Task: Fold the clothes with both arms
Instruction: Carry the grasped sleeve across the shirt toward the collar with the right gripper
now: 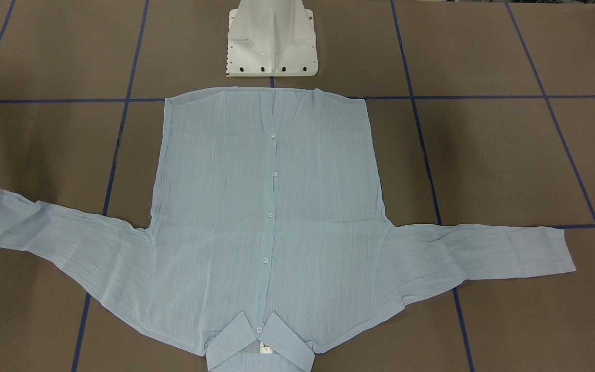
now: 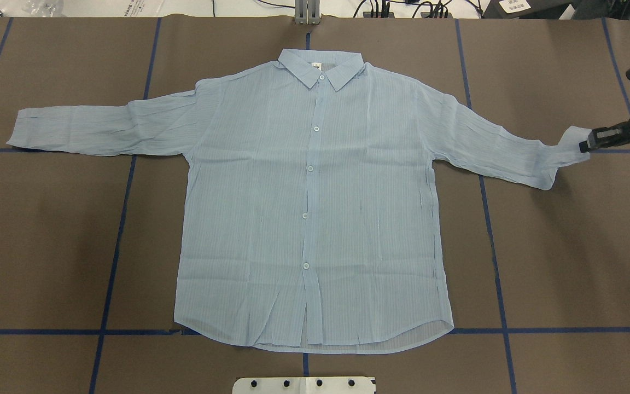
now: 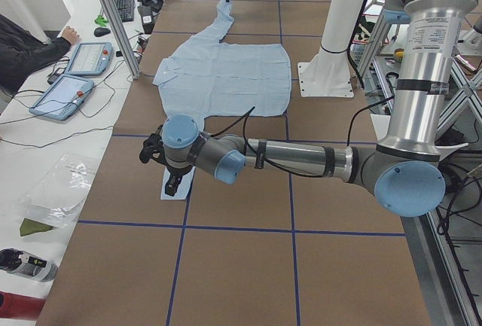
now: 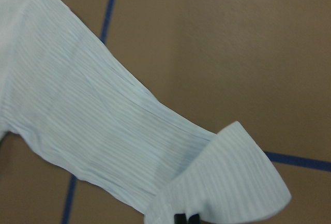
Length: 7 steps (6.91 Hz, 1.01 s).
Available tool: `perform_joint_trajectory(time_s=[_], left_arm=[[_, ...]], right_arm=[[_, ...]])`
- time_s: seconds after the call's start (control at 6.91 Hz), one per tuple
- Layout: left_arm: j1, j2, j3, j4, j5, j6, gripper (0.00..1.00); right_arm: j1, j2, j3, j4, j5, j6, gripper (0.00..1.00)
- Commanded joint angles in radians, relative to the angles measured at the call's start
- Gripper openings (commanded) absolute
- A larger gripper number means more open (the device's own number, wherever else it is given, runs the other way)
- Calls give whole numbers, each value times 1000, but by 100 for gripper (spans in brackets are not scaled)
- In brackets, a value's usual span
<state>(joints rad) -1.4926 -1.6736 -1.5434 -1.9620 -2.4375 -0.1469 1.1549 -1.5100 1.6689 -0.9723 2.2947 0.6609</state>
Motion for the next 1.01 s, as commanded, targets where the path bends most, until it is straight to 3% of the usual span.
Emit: perform_joint_trajectory(time_s=[0.0,0.29,0.58,0.87], left_arm=[[0,0,2,0,0,1,99],[0,2,6,0,0,1,99],[0,3,16,0,0,4,99],[0,3,26,0,0,4,99]], right_arm=[[-53,229,25,-89,32,150,0],[-118,508,-12,-320,23,177,0],[-161,733,-168,-338,-3,213,0],[-262,875,-276,-332,-122,241,0]])
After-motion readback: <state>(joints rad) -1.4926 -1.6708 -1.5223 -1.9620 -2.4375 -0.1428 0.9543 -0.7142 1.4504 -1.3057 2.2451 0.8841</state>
